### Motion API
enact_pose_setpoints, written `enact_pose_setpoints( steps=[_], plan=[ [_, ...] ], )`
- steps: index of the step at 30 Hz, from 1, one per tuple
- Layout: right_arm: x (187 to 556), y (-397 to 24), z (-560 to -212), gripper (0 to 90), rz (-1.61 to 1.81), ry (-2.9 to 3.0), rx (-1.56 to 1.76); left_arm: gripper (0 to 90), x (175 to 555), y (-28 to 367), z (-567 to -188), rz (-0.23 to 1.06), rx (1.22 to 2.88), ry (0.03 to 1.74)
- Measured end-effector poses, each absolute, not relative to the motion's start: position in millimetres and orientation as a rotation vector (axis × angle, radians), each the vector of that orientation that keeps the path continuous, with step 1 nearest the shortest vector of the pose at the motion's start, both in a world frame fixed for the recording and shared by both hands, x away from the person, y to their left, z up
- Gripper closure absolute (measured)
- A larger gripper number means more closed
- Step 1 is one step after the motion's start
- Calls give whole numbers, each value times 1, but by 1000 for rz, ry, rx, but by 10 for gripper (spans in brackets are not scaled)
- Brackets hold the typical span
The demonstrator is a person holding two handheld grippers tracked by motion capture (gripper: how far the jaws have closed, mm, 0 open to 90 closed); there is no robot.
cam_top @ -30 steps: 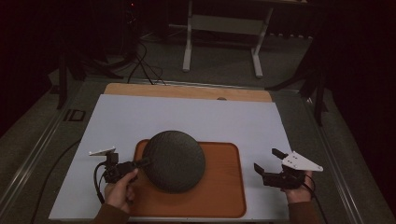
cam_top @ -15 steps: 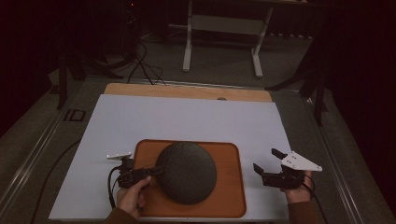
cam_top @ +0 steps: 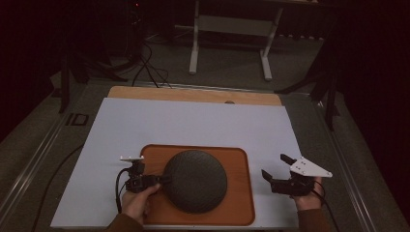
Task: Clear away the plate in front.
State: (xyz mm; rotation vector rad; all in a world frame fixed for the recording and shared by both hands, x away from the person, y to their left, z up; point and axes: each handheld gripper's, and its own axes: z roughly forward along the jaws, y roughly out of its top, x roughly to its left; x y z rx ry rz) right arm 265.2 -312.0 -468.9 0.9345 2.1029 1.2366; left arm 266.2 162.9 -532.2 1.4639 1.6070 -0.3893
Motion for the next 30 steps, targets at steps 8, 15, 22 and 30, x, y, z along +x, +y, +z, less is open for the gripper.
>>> enact_pose_setpoints(
  steps=[8,15,22,30],
  plan=[
    [265,-311,-469,104,1231,2108,930,724,269,157,-531,-288,1591,1643],
    [265,-310,-469,104,1227,2115,921,590,267,147,-522,-108,1755,1619],
    [266,-311,-469,104,1234,2112,926,480,263,139,-504,87,1854,1518],
    [266,-311,-469,104,1235,2113,925,450,261,140,-490,272,1899,1434]
  ],
)
